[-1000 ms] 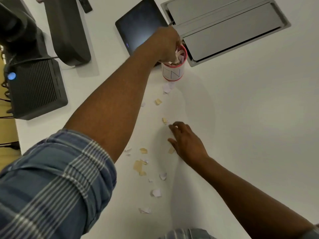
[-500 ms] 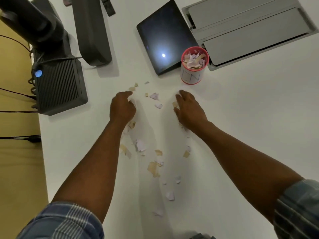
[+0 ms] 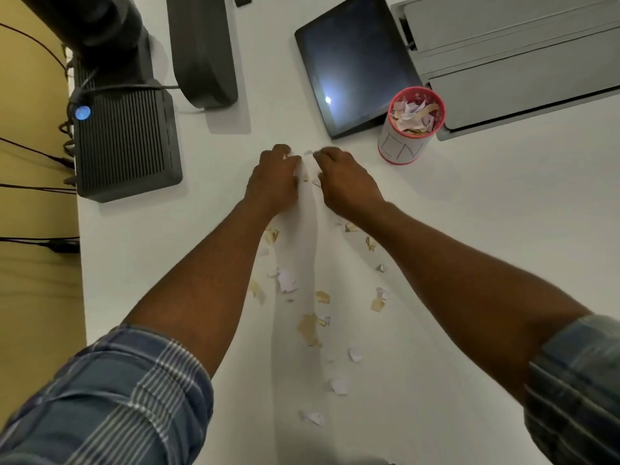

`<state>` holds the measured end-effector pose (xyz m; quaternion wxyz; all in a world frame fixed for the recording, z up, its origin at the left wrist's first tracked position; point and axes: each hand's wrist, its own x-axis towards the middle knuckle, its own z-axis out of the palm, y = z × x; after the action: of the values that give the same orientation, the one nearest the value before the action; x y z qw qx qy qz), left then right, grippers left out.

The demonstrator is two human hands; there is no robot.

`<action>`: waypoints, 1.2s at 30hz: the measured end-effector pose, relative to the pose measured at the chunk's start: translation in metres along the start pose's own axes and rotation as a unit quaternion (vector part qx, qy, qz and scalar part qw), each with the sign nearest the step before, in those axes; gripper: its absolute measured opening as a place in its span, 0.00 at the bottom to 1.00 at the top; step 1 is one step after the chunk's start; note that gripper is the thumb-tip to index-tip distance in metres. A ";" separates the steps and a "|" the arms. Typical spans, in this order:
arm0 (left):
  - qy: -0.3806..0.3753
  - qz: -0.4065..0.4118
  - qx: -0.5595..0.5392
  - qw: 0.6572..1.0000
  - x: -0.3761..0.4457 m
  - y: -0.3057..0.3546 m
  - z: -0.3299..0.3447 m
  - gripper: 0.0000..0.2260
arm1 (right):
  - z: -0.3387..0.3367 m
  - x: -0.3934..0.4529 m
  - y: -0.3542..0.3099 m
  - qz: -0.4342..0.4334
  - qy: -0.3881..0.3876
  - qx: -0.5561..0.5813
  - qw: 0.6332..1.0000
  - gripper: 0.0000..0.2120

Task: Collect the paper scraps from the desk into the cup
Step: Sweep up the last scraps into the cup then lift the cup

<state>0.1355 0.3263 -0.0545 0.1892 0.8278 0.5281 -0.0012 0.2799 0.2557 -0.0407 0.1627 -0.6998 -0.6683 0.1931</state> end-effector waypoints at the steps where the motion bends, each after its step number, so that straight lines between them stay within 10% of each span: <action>1: 0.004 -0.001 -0.006 1.000 -0.005 -0.001 0.000 0.16 | 0.001 0.011 -0.002 -0.001 -0.026 -0.011 1.000 0.23; 6: 0.023 0.013 -0.036 0.999 -0.056 -0.002 0.004 0.12 | 0.010 0.034 -0.006 -0.038 -0.127 -0.089 0.987 0.26; 11: 0.035 0.035 -0.044 0.998 -0.110 0.005 0.013 0.10 | 0.016 -0.001 -0.012 -0.103 -0.066 -0.121 0.985 0.11; 22: -0.009 0.064 -0.100 0.993 -0.200 0.026 0.033 0.10 | -0.004 -0.131 0.002 -0.084 -0.093 -0.098 0.987 0.11; 25: 0.019 0.049 -0.114 0.992 -0.220 0.023 0.033 0.14 | -0.019 -0.149 0.013 0.033 -0.019 -0.037 0.999 0.13; 29: 0.123 -0.146 -0.085 0.978 -0.229 -0.006 0.022 0.32 | -0.024 -0.161 0.028 0.182 -0.070 -0.029 0.980 0.40; 32: -0.007 -0.279 -0.064 0.958 -0.223 -0.026 0.012 0.48 | -0.014 -0.162 0.016 0.166 -0.132 -0.028 0.977 0.49; 36: -0.096 -0.231 -0.015 0.968 -0.213 -0.015 0.011 0.54 | 0.005 -0.152 -0.017 0.101 -0.178 -0.029 0.978 0.49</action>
<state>0.0304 0.1423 -0.0263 0.2460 0.6767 0.6841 -0.1164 0.2583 0.1048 -0.0285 0.0003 -0.7225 -0.6174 0.3111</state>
